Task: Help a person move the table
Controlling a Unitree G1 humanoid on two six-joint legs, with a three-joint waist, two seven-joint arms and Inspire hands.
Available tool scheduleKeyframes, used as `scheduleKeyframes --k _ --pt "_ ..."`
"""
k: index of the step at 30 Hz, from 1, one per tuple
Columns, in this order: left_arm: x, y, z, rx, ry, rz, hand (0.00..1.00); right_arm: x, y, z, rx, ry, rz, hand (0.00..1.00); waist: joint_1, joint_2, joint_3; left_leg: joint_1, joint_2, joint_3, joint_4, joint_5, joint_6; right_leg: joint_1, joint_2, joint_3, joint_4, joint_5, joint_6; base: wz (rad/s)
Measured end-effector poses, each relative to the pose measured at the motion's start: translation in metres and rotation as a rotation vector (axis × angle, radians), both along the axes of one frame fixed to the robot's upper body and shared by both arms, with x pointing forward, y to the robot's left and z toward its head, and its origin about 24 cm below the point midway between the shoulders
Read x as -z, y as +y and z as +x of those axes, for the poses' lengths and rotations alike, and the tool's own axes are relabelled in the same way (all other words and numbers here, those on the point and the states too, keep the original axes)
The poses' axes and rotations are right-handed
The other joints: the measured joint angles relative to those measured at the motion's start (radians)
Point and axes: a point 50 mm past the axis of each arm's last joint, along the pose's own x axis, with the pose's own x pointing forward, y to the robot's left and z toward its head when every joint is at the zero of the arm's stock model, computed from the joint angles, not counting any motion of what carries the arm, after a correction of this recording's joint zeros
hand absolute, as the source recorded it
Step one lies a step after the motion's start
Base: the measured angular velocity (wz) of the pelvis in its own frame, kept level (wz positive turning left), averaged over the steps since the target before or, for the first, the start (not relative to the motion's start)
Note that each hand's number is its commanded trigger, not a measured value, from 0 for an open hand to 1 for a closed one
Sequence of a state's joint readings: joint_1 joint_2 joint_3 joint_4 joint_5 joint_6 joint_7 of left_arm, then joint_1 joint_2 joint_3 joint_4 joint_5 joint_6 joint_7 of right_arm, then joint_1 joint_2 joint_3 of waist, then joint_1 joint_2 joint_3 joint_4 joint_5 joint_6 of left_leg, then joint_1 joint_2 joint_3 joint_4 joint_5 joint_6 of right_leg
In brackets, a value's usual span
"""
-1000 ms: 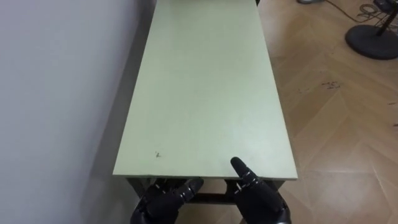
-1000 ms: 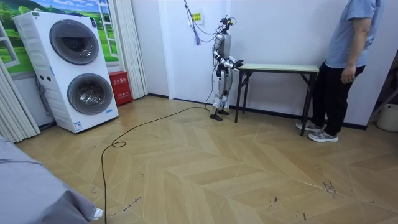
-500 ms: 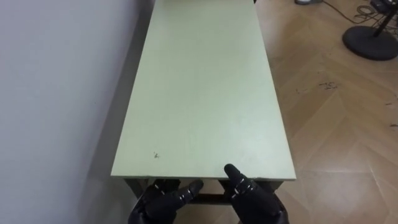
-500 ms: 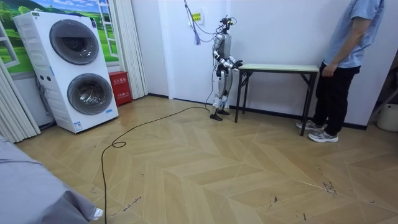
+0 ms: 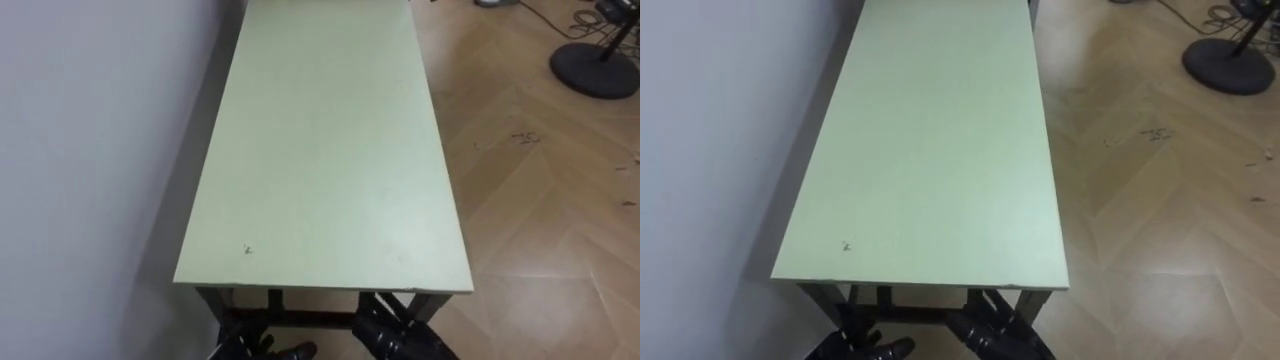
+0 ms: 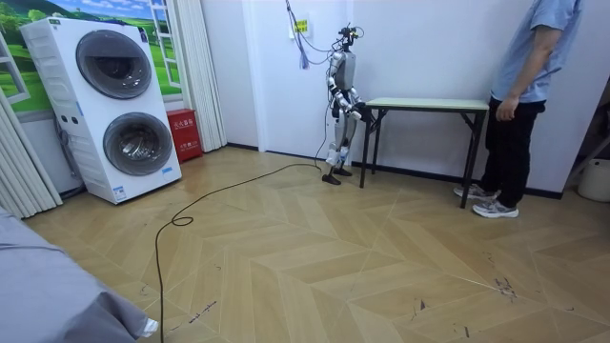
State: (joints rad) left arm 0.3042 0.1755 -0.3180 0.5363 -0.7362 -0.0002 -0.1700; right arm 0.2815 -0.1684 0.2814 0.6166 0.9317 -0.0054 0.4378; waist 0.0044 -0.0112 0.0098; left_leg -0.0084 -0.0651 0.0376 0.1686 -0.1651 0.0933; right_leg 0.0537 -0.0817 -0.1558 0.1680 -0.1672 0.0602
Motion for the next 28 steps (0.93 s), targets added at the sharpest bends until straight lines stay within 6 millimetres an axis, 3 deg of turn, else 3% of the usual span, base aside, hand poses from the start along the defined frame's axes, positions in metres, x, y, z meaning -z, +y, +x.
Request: scheduleKeyframes --k 14,20,21,23,28 --pt "0.025 0.026 -0.019 -0.041 0.153 0.114 0.00 0.026 -0.034 -0.030 0.128 0.216 -0.136 0.00 0.000 0.001 0.0024 0.022 0.002 0.004 -0.002 -0.003 -0.003 0.018 0.003 0.012 -0.003 0.000 0.000 -0.02" --pt "0.035 0.047 -0.049 -0.144 0.271 0.194 0.00 0.035 -0.046 -0.047 0.169 0.330 -0.222 0.00 -0.002 -0.009 0.0051 0.026 0.003 0.002 -0.005 -0.003 -0.004 0.020 0.003 -0.003 -0.002 0.000 0.000 0.02" --pt "0.036 0.051 -0.056 -0.162 0.299 0.209 0.00 0.037 -0.047 -0.053 0.162 0.361 -0.242 0.00 -0.002 -0.007 0.0018 0.022 0.003 -0.001 -0.004 -0.003 -0.004 0.019 0.003 -0.013 -0.002 0.000 0.000 0.07" --pt "0.037 0.055 -0.064 -0.177 0.331 0.233 0.00 0.040 -0.047 -0.060 0.160 0.401 -0.259 0.00 -0.002 -0.011 0.0025 0.019 0.003 -0.005 -0.002 -0.003 -0.004 0.017 0.003 -0.014 -0.002 0.000 0.000 0.07" --pt "0.042 0.059 -0.075 -0.187 0.406 0.315 0.00 0.046 -0.052 -0.079 0.184 0.513 -0.298 0.00 0.009 -0.012 0.0039 0.034 0.003 -0.006 -0.006 -0.003 -0.004 0.031 0.003 -0.011 -0.002 0.000 0.000 0.01"
